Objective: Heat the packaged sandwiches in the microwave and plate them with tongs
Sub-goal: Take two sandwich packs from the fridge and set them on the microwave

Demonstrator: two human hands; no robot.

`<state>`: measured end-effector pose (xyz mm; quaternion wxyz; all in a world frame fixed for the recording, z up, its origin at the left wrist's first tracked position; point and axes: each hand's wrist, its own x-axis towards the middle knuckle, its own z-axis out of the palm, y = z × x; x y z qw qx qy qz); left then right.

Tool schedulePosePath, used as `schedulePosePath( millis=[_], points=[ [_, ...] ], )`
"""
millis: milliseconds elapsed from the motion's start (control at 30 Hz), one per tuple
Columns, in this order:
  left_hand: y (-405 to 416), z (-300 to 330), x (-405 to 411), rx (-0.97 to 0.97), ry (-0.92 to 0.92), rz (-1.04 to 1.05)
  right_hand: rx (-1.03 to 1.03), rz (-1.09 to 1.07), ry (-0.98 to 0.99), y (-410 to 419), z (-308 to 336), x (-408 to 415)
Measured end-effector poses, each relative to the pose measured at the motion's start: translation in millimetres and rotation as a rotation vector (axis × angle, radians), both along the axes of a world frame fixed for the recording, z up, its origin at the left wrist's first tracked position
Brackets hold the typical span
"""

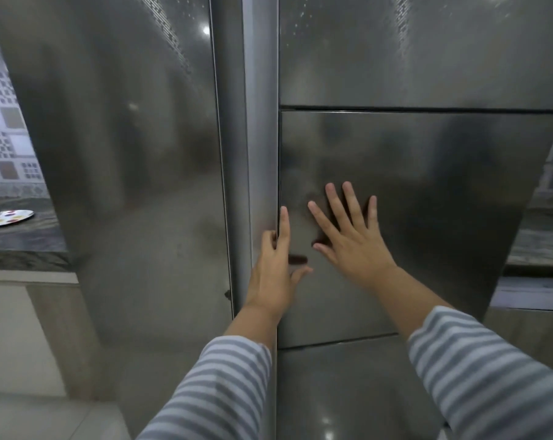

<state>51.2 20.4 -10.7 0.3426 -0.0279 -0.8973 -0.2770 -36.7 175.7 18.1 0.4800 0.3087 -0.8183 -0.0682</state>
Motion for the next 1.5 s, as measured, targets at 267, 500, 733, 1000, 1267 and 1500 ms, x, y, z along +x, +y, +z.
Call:
schedulePosePath(
  millis=[267,500,733,1000,1267,1500],
  points=[
    [39.6,2.9,109.5,-0.028,-0.057,-0.234,-0.088,-0.091,-0.206,47.9,4.6,117.1],
    [45.6,8.8,191.4,-0.139,0.126,-0.235,-0.242,-0.172,-0.26,79.3,19.2,228.0],
    [62.0,32.0,202.7,-0.157,0.202,-0.051,-0.234,-0.176,-0.034,97.7,46.6,289.7],
    [118.9,37.8,191.1,-0.308,0.01,-0.045,0.083,-0.371,-0.022,114.9,42.0,302.1],
    [193.1,27.6,191.1,-0.348,0.164,-0.145,0.133,-0.508,0.006,202.1,35.6,308.3],
    [266.8,17.6,202.6,-0.378,0.2,-0.086,0.175,-0.438,0.061,287.3,35.2,310.7]
  ],
)
